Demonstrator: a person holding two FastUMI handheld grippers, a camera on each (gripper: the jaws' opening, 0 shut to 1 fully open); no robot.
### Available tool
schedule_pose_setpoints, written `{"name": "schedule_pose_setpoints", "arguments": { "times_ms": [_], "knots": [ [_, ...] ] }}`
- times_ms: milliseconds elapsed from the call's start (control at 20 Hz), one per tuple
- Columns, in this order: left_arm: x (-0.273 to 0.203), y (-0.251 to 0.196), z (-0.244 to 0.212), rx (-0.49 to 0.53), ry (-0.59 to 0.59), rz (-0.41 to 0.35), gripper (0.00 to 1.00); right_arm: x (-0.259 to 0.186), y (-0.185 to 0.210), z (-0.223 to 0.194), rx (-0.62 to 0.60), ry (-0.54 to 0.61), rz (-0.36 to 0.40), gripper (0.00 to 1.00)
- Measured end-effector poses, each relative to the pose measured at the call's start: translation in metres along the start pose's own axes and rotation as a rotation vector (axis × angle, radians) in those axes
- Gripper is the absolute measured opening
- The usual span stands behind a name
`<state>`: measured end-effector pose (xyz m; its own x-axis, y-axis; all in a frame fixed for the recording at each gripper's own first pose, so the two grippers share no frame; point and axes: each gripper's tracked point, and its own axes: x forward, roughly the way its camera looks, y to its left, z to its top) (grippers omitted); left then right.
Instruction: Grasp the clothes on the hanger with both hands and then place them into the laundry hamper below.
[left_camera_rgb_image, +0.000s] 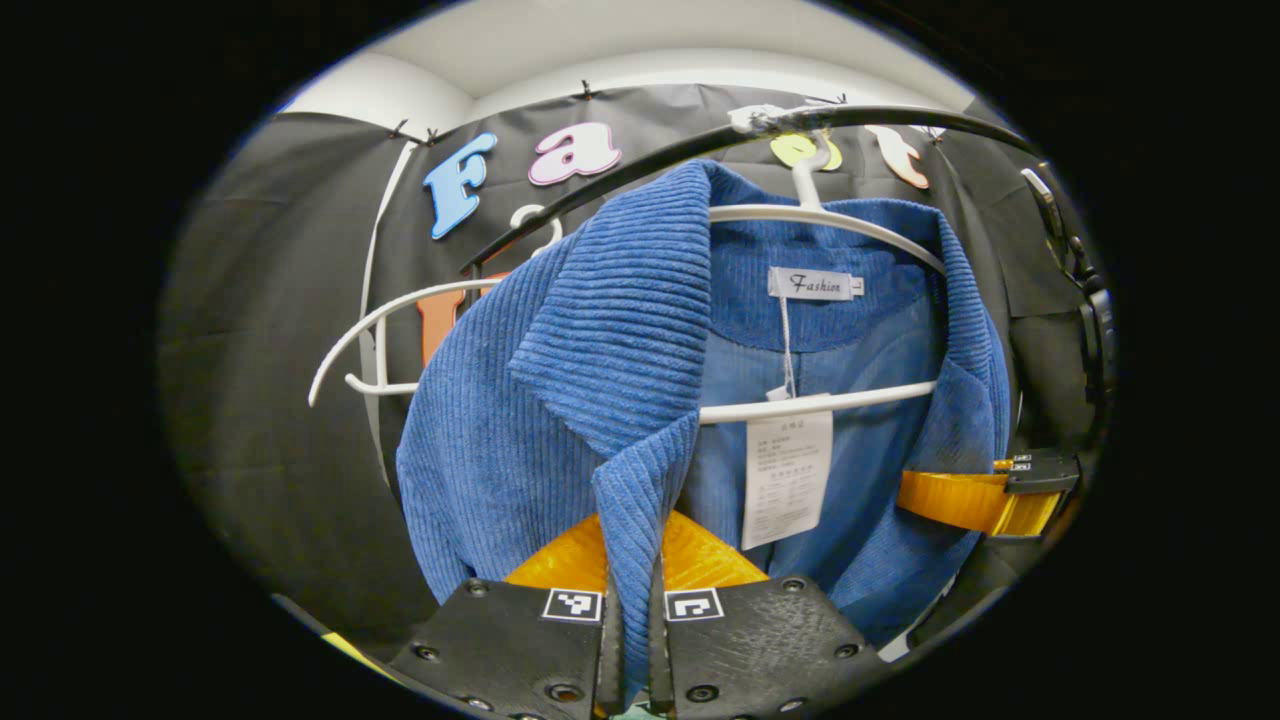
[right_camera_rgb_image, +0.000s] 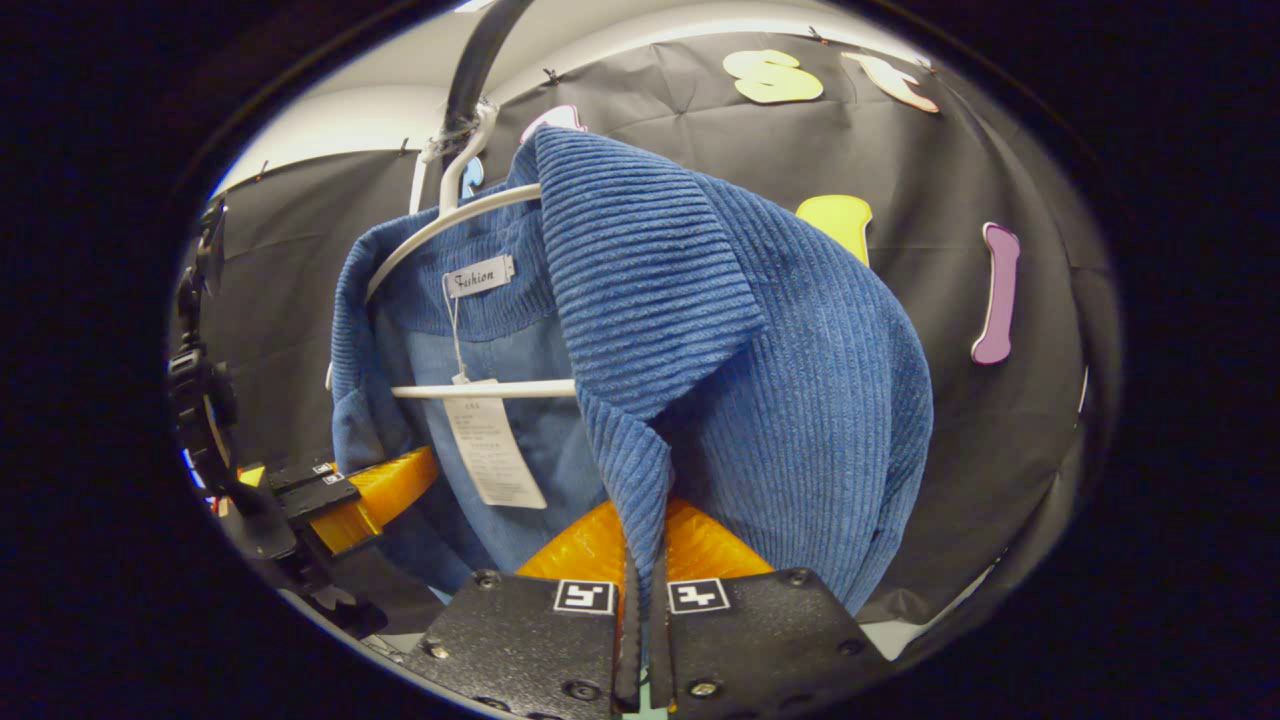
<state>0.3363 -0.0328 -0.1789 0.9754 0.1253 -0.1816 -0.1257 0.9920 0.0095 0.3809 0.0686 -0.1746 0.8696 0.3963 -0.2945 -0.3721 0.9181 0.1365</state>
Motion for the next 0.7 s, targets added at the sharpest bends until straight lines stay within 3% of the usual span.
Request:
{"name": "schedule_pose_setpoints", "arguments": {
  "times_ms": [50, 700],
  "knots": [
    [-0.001, 0.001, -0.001, 0.0, 0.005, -0.003, 0.02, -0.001, 0.0, 0.0, 0.002, 0.001, 0.009, 0.06],
    [-0.008, 0.026, 0.002, 0.048, -0.005, 0.037, 0.02, -0.01, -0.018, 0.001, 0.042, 0.022, 0.093, 0.05]
  ]
}}
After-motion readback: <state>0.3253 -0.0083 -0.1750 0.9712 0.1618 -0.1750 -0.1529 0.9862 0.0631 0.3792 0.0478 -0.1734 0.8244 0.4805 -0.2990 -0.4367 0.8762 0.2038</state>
